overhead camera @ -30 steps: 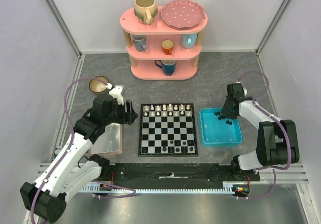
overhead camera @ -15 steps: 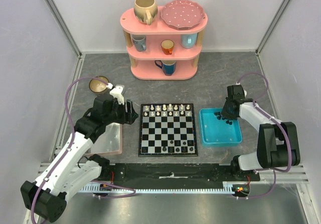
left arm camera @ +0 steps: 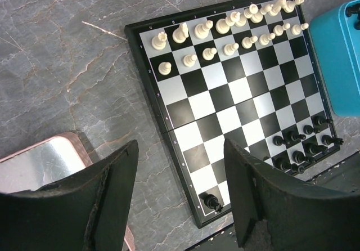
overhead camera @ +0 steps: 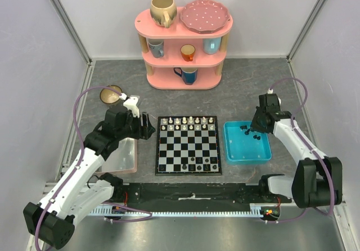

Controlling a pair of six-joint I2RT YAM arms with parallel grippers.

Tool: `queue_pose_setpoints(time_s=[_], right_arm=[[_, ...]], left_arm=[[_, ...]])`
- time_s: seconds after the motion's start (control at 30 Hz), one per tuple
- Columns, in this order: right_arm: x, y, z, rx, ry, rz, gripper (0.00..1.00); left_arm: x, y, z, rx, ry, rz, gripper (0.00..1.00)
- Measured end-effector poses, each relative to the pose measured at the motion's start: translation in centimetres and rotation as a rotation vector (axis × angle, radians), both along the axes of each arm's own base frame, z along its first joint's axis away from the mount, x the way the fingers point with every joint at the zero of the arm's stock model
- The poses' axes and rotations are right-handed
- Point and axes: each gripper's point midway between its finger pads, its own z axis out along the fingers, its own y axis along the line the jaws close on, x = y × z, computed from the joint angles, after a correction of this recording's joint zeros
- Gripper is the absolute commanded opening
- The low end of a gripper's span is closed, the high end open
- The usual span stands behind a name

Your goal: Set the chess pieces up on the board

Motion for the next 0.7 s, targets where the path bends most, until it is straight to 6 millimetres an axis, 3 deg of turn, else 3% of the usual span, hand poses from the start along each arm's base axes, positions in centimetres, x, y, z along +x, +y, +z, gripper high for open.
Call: queue_pose_setpoints(time_s=[0.13,0.23,0.37,0.5,0.7], right_arm=[[0.1,2.2,3.0,-0.008,-0.059,0.073,0.09],[0.2,6.6,5.9,0.008,-0.120,0.196,0.08],[-1.3,12.8,7.6,0.047,-0.146,0.368,0.08],[-3.0,17.2,7.2,0.059,-0.114,0.480,0.08],[-6.2,22.8,4.1,0.034,-0.018,0.622,0.08]], left_arm=[[0.1,-0.1,-0.1,0.000,0.001,-0.001,0.68],[0.2,-0.1,-0.2,0.001,0.005,-0.002,0.68],[0.2,-0.2,-0.4,0.003,0.012,-0.003,0.68],[0.3,-0.2,-0.7,0.007,0.022,-0.003,0.68],[0.4,-0.1,-0.9,0.015,0.029,0.004,0.68]])
